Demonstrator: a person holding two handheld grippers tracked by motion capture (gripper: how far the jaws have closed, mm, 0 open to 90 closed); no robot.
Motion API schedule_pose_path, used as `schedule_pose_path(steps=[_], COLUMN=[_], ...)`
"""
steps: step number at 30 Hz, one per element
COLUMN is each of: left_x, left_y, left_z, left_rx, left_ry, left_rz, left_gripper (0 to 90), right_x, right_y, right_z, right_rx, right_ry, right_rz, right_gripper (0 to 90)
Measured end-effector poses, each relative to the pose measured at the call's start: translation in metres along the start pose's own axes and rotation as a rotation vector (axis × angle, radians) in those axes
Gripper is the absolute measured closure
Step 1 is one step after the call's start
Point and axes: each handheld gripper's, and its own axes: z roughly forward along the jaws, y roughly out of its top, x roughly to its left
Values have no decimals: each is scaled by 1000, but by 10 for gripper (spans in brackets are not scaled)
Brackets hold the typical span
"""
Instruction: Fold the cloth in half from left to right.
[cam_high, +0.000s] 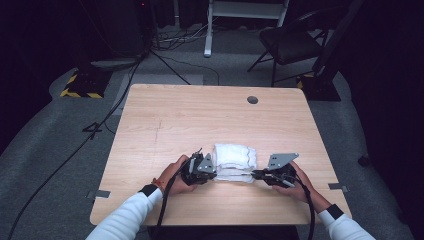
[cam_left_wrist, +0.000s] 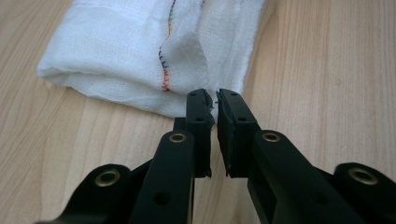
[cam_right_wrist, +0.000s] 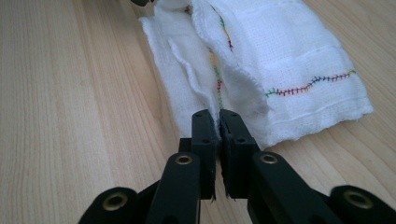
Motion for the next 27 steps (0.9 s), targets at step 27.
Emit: schedule_pose_path(steps=[27], left_x=[17], left_y=[7], left_z=[-18], left_rx=[-97], left_ry=[109], left_rz=[-109], left_gripper=[603], right_x=[-12], right_y=[-4], right_z=[-23], right_rx=[-48], right_ry=[-101], right_rz=[77], right_gripper=[593])
